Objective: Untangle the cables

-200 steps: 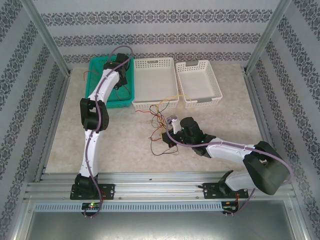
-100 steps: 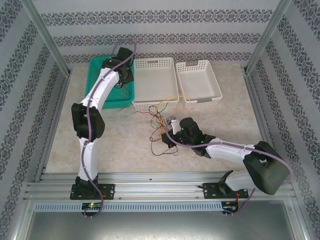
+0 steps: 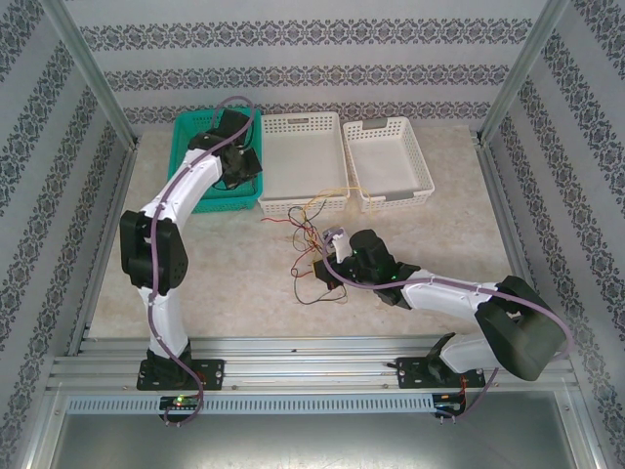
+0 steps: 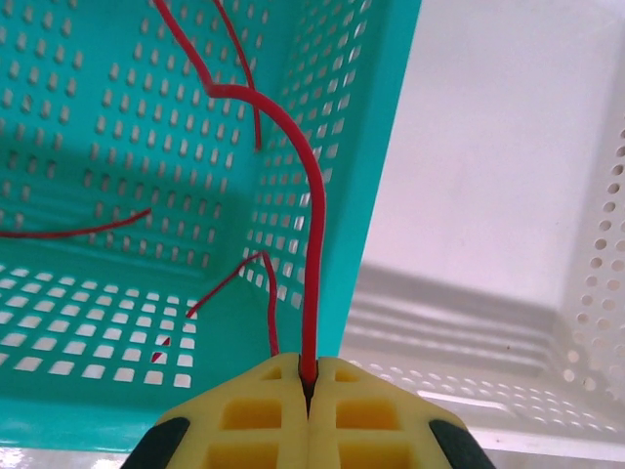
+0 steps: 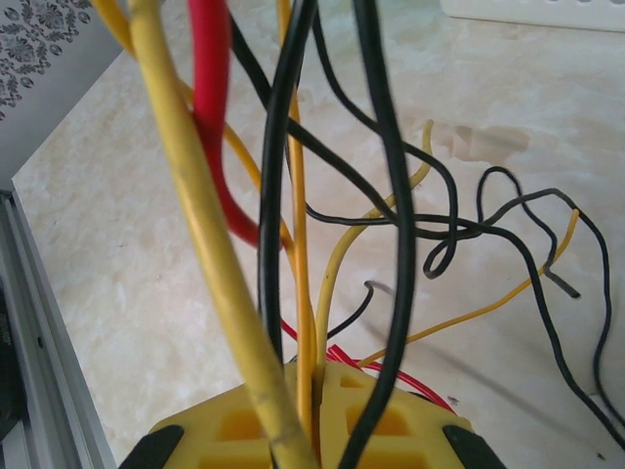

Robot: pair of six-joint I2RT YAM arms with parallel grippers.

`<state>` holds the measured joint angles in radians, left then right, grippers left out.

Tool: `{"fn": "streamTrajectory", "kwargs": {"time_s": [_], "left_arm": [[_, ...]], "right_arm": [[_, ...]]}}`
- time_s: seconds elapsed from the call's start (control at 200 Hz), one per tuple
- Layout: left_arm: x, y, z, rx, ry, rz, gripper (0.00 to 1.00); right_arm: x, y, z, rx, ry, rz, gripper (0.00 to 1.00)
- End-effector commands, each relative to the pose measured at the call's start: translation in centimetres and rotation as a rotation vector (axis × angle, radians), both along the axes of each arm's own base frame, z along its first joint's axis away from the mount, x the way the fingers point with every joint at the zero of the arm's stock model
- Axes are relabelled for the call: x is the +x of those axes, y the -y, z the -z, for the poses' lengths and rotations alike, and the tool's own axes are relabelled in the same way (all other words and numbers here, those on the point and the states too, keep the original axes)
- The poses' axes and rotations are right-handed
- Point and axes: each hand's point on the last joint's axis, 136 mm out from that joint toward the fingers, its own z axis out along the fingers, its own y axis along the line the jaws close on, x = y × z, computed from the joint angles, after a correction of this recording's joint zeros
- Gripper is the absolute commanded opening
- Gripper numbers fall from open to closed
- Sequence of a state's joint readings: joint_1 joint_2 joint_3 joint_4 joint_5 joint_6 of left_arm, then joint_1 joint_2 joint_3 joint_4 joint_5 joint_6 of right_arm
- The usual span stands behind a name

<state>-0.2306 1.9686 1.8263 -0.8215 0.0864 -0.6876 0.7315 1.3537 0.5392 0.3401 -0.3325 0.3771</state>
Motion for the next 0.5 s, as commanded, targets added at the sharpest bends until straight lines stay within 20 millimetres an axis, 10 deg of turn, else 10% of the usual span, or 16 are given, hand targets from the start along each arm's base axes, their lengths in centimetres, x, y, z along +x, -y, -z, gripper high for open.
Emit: {"fn": "streamTrajectory", "kwargs": {"time_s": [0.0, 0.495], "left_arm": [[0.8, -0.4, 0.3, -0.089, 0.018, -0.045, 0.0], [1.2, -7.1, 7.1, -0.195, -0.057, -0.198, 0.0]], "right_arm": [[0.2, -1.0, -1.6, 0.025, 0.052, -0.034, 0.0], [0.0, -1.5, -1.3, 0.013, 0.045, -0.048, 0.0]]}}
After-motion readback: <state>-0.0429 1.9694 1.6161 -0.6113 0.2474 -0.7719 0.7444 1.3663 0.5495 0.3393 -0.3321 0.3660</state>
